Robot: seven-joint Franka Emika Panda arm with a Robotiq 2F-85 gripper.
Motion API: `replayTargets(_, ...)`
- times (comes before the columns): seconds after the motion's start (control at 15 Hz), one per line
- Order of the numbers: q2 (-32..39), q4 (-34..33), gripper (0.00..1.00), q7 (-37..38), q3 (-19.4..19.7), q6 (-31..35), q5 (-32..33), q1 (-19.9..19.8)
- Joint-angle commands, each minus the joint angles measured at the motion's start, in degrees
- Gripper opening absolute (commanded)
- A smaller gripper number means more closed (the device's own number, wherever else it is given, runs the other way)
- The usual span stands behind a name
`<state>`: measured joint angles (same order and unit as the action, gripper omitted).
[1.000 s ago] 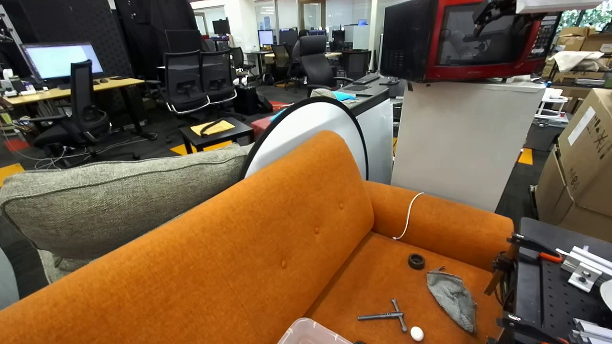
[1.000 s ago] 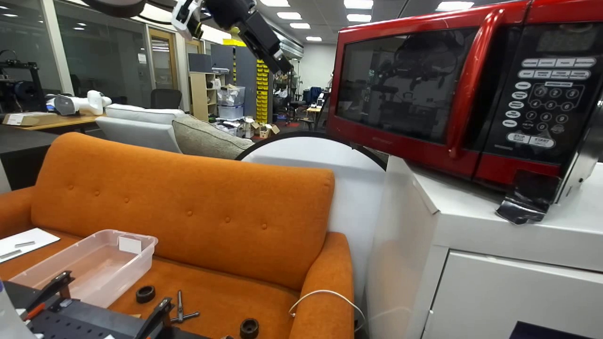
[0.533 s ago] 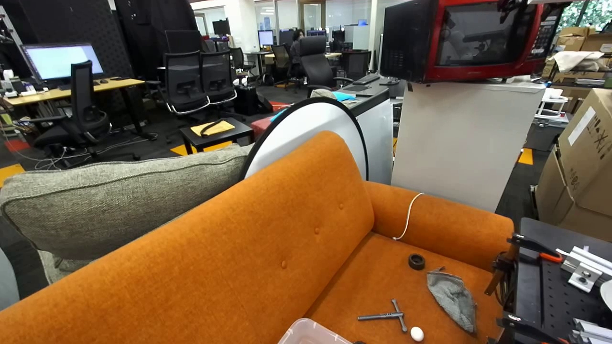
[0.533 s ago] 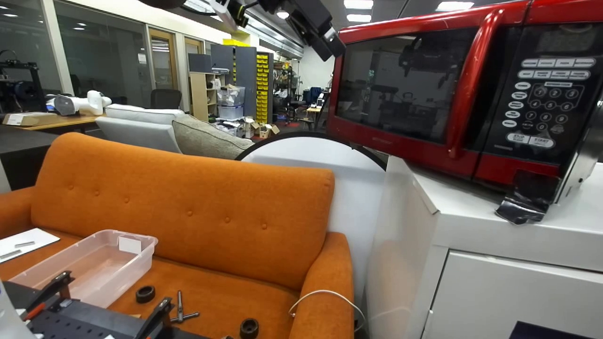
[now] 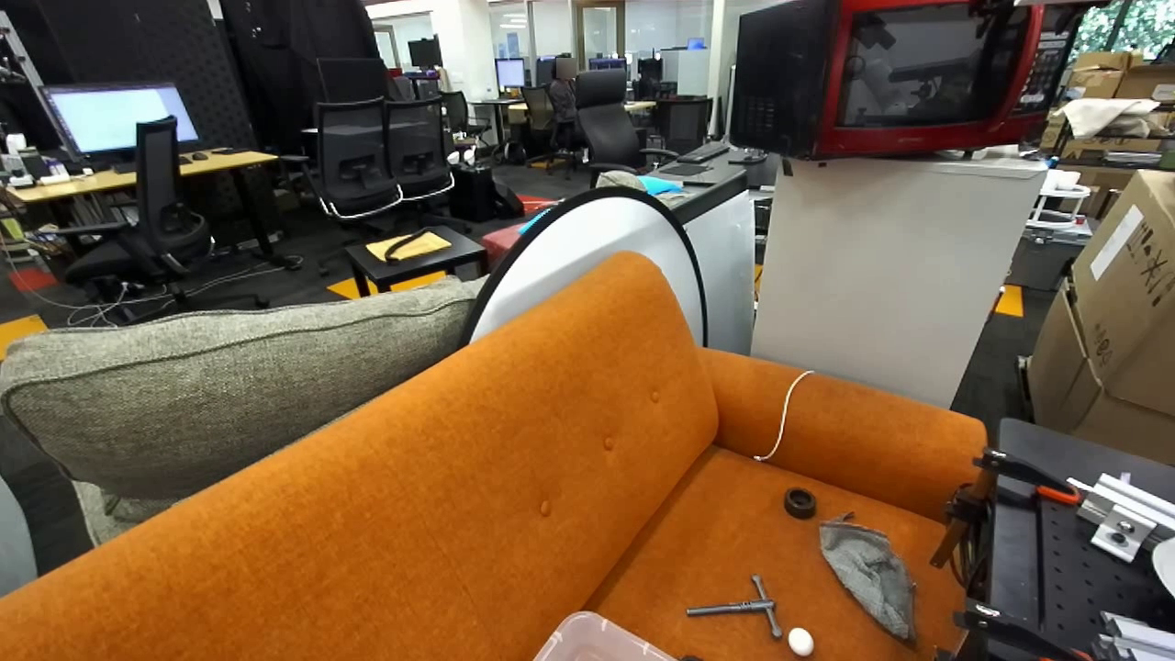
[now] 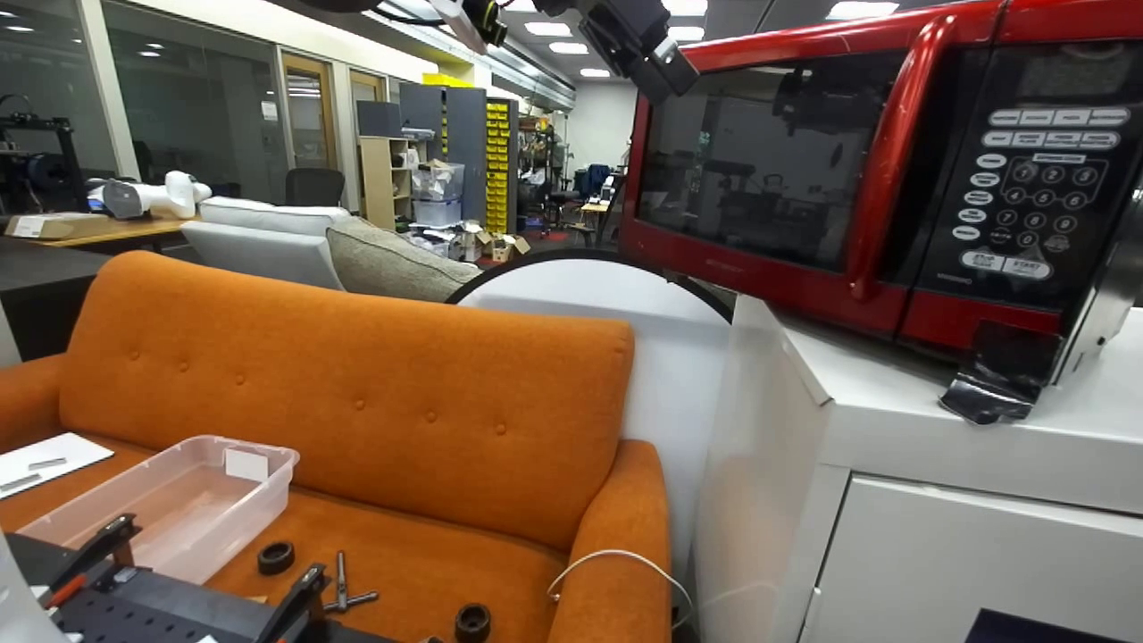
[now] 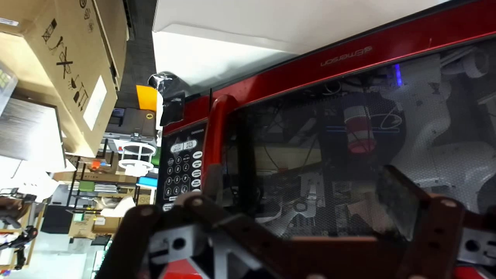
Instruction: Open the microwave door
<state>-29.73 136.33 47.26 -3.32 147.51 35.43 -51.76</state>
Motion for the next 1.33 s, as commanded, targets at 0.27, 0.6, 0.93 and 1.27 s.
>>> replayTargets(0.27, 3.73, -2.6, 1.0, -2.9, 3.86, 1.09, 1.83, 0.34)
replayTargets(0.6, 12.55, -10.38, 1.0, -12.25, 9.98, 0.67, 0.92, 1.18)
replayTargets(0.93, 17.55, -15.01, 1.0, -12.49, 13.1, 0.84, 1.54, 2.47)
replayTargets(1.27, 19.31, -16.92, 1.0, -12.53, 13.52, 0.92, 1.72, 2.96)
